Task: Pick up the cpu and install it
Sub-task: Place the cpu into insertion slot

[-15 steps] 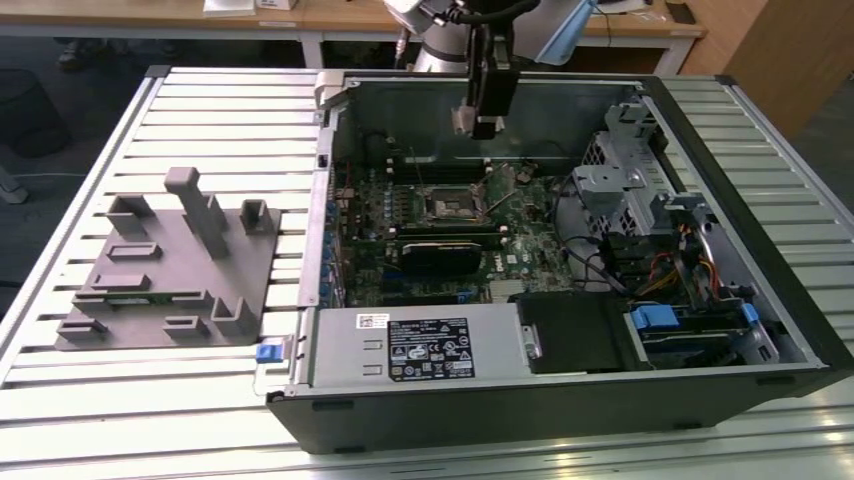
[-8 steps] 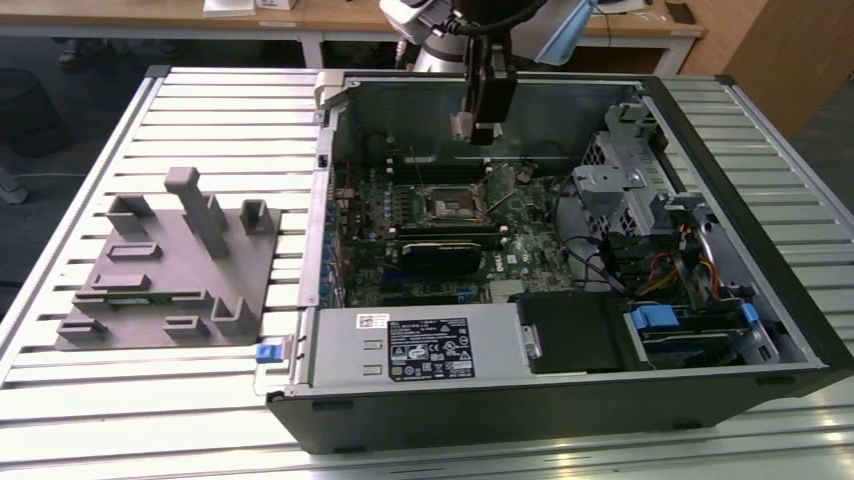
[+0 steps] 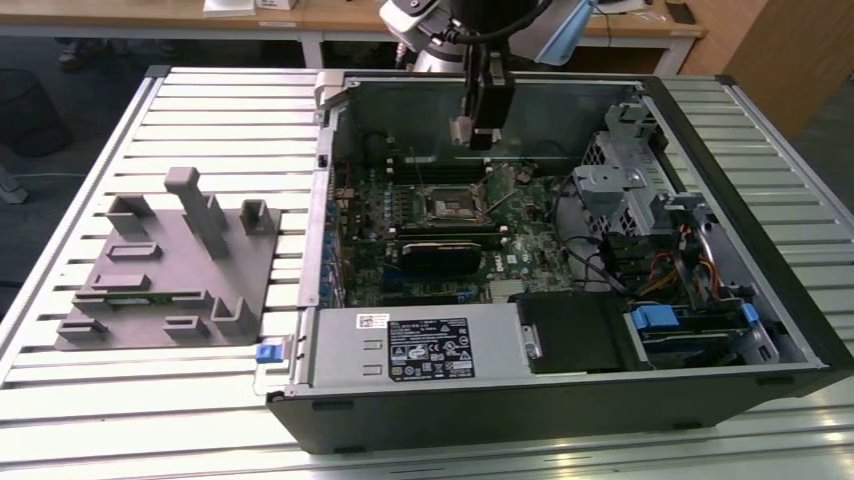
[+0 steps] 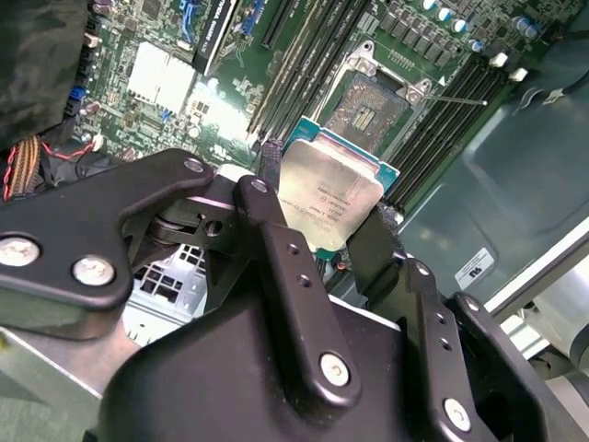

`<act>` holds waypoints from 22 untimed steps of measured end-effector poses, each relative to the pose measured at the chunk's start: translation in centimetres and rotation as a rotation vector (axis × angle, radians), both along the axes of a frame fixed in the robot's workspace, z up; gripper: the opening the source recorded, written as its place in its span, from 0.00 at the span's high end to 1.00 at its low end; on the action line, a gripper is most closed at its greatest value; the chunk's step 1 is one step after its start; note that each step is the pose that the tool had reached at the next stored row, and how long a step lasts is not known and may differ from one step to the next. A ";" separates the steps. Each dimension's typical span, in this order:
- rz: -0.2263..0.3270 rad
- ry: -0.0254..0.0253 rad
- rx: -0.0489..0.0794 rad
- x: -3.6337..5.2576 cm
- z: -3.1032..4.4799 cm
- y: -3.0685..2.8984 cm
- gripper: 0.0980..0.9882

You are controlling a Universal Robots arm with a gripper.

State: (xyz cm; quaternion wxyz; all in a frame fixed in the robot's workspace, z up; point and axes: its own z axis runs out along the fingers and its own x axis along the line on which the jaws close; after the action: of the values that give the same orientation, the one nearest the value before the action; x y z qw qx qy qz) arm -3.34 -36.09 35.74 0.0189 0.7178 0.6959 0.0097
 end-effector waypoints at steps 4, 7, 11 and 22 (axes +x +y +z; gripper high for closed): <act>0.000 -0.0002 0.000 -0.04 -0.45 0.05 0.50; 0.000 -0.0001 0.000 -0.05 -0.78 0.06 0.50; 0.000 -0.0001 0.000 -0.05 -1.09 0.06 0.50; 0.000 -0.0001 -0.004 -0.06 -1.88 0.07 0.50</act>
State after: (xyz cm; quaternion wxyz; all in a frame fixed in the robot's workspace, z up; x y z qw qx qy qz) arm -3.40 -36.03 33.87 0.0205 0.7178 0.6959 0.0082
